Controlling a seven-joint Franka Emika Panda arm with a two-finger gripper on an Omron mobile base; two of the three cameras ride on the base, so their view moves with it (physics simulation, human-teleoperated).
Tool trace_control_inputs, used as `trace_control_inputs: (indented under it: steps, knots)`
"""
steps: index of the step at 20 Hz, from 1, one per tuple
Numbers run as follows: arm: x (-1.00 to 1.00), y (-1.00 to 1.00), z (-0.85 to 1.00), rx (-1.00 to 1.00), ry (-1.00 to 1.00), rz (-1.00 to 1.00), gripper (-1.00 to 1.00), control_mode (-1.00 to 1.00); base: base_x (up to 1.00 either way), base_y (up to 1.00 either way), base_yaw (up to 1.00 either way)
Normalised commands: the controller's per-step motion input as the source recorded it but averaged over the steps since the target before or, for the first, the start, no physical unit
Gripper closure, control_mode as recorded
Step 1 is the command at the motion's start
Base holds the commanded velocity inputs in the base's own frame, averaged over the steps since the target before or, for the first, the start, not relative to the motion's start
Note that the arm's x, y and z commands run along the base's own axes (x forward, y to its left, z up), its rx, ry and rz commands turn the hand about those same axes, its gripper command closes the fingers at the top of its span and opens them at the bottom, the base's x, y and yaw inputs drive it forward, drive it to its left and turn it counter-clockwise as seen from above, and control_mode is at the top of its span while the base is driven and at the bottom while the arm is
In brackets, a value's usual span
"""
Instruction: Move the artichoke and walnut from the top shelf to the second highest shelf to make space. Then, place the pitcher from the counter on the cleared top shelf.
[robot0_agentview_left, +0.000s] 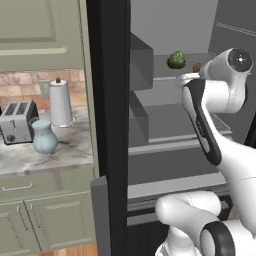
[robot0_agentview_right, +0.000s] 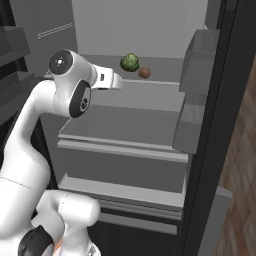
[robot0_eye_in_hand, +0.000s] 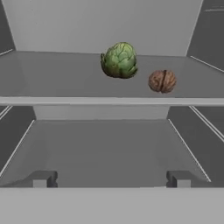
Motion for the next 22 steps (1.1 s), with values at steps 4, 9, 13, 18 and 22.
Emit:
trace_control_inputs:
  steps: [4, 9, 13, 18, 22]
  knots:
    - [0.1, -0.16, 0.5, 0.0, 0.0, -0.03, -1.0, -1.0, 0.0, 0.0, 0.0]
    - [0.2, -0.01, 0.24, 0.03, -0.05, 0.0, -1.0, -1.0, 0.0, 0.0, 0.0]
    - [0.32, 0.0, 0.0, 0.07, -0.14, 0.0, -1.0, -1.0, 0.0, 0.0, 0.0]
    - [0.47, -0.01, 0.0, 0.03, -0.1, 0.0, -1.0, -1.0, 0.0, 0.0, 0.0]
    - [0.54, -0.08, 0.0, 0.01, -0.01, 0.0, -1.0, -1.0, 0.0, 0.0, 0.0]
